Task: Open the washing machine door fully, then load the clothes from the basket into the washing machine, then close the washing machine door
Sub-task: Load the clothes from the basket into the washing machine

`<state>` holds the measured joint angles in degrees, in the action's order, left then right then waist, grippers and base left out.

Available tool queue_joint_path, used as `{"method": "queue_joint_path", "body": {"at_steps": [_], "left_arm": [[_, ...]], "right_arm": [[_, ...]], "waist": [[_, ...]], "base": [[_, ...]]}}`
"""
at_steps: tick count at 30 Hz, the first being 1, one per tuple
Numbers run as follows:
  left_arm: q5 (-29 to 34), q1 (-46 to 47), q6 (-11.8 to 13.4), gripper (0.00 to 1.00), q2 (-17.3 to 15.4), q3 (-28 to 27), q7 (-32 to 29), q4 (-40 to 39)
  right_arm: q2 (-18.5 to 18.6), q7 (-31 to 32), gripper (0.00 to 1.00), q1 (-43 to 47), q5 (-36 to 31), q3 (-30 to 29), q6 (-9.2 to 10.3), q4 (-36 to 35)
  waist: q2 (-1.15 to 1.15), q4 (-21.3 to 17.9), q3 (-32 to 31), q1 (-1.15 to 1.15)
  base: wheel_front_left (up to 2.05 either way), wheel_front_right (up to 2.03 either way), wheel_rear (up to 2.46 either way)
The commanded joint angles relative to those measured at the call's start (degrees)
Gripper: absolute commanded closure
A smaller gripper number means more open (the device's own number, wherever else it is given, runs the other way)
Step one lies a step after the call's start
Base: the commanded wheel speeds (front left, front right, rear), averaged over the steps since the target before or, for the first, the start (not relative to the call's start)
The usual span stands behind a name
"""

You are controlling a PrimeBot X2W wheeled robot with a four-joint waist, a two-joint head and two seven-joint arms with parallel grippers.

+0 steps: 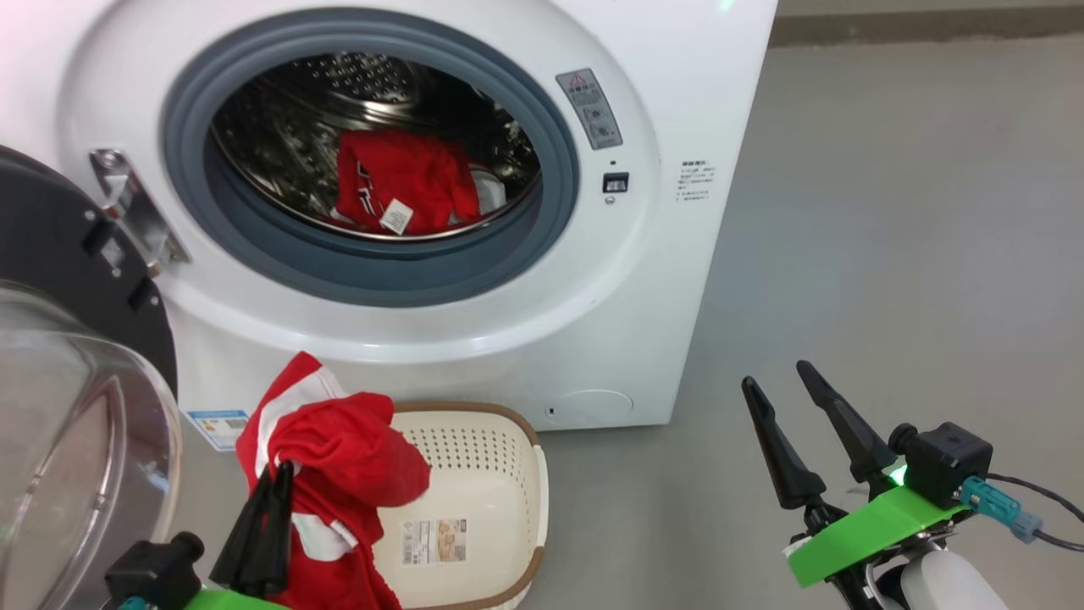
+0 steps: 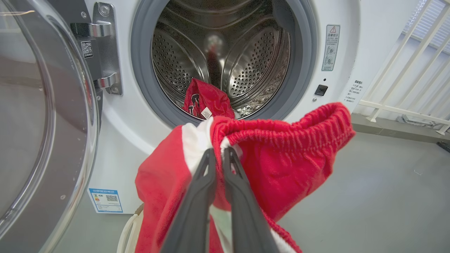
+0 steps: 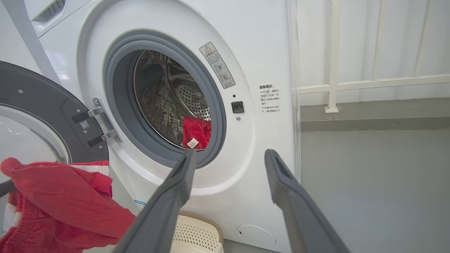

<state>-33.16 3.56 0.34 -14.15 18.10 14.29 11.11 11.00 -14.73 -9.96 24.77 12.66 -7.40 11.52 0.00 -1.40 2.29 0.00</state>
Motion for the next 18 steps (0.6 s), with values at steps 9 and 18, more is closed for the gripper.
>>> {"method": "queue_joint_path", "body": {"at_steps": [9, 18], "left_arm": [[1.7, -0.43, 1.04, 1.0, -0.84, -3.49, 0.71, -5.29], [2.45, -1.23, 1.86, 1.0, -0.72, -4.16, 0.71, -8.21]], "right_arm": [[0.86, -0.27, 0.0, 0.79, 0.55, 1.12, -0.09, -1.45], [1.42, -0.27, 0.0, 1.13, 0.4, 0.34, -0.09, -1.54]], "waist": [[0.0, 1.06, -1.42, 0.0], [0.0, 0.82, -1.7, 0.0]], "base": [[0.0, 0.0, 0.0], [0.0, 0.0, 0.0]]}}
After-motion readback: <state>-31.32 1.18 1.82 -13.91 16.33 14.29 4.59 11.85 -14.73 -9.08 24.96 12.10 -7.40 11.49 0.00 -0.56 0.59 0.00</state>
